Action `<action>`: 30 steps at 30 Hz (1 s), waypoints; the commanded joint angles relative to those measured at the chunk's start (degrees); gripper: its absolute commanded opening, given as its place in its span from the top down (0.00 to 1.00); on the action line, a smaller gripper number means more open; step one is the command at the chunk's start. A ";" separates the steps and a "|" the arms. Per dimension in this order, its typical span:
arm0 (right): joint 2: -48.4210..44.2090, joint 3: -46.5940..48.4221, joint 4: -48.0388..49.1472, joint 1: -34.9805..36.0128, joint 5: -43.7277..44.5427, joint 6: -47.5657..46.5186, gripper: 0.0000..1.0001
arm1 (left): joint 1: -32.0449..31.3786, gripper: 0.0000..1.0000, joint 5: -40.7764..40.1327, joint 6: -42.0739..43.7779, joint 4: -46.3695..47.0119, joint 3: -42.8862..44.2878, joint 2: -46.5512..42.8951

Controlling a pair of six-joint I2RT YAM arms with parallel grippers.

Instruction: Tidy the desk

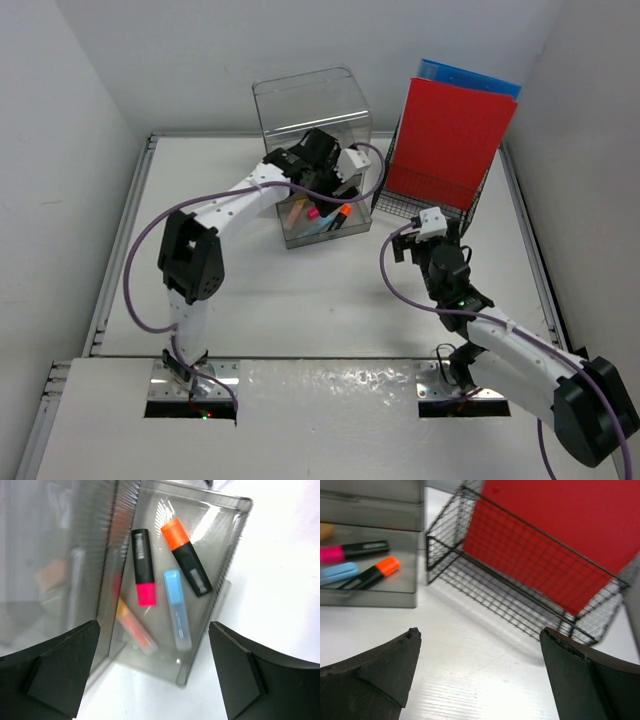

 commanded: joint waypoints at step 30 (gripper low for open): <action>60.16 19.02 39.05 3.66 -16.40 27.75 1.00 | 16.59 0.04 -7.62 -7.34 4.36 23.31 0.36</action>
